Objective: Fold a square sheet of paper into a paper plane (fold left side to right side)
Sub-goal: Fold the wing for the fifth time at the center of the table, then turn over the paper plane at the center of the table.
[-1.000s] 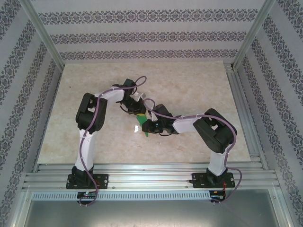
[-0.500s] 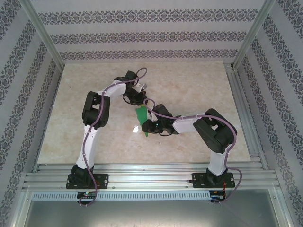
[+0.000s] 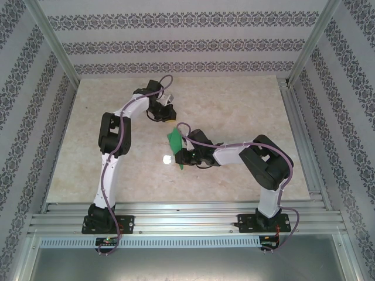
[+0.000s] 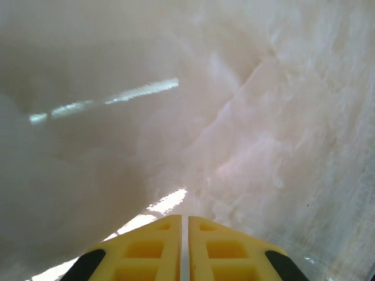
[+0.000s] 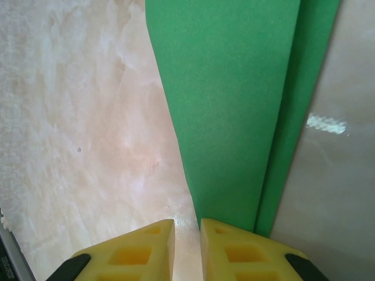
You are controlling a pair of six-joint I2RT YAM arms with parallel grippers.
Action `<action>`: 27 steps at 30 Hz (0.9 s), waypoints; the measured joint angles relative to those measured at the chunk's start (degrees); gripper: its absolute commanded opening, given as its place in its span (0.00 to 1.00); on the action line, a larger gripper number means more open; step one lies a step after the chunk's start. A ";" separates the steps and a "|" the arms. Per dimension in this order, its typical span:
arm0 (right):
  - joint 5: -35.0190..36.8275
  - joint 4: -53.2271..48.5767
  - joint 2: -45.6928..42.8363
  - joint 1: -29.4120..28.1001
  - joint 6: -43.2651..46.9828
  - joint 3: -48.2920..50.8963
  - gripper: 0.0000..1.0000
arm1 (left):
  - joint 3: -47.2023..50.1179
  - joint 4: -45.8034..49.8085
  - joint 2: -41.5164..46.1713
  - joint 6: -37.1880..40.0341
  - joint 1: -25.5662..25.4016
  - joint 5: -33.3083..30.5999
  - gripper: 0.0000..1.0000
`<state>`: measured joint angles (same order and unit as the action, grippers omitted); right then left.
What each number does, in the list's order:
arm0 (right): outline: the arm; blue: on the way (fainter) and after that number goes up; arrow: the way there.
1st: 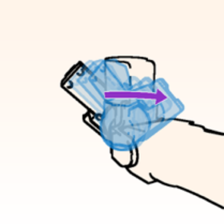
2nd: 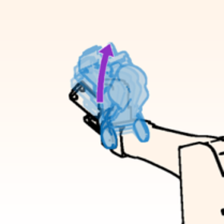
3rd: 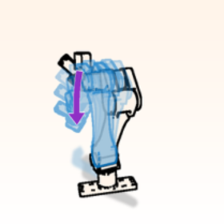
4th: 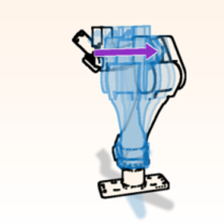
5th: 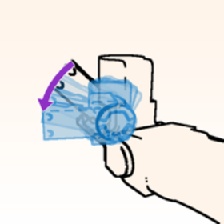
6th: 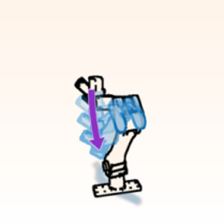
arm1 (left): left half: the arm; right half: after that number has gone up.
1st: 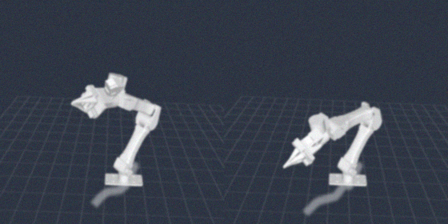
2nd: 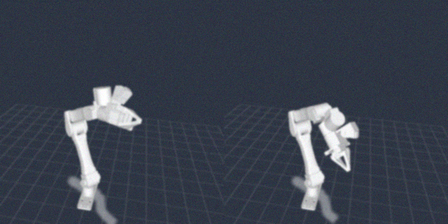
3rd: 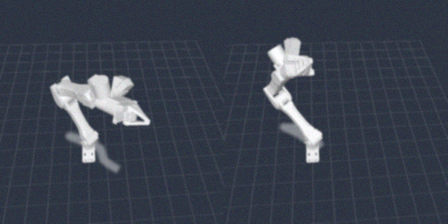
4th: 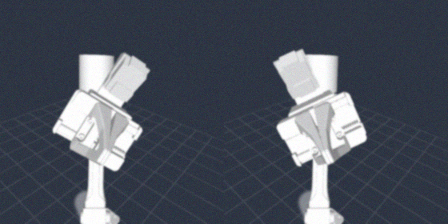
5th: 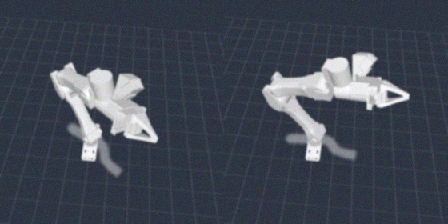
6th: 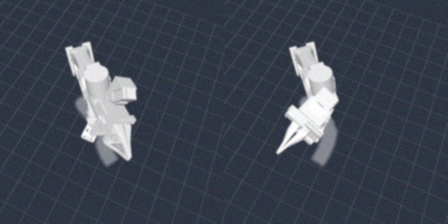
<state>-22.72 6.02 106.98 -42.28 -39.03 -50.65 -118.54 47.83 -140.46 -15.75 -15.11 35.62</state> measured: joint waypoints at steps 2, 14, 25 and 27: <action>-0.02 -0.85 -0.33 -0.02 0.17 -0.20 0.22 | 0.20 0.11 1.64 -0.26 0.57 -1.09 0.13; 3.80 -21.24 -14.95 -0.33 4.83 -3.78 0.41 | 34.73 -10.21 46.07 -5.75 0.74 -9.70 0.29; 17.05 -34.38 -21.81 0.63 12.72 -7.45 0.51 | 68.63 -18.40 58.07 -16.81 -1.44 -8.20 0.32; 18.91 -35.21 -20.83 0.46 13.49 -7.87 0.52 | 69.24 -20.85 55.74 -18.64 -2.91 -7.21 0.33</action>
<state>-3.81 -29.19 86.15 -41.82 -25.54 -58.52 -49.30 26.98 -84.73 -34.39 -18.02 28.40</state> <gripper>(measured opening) 0.518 0.325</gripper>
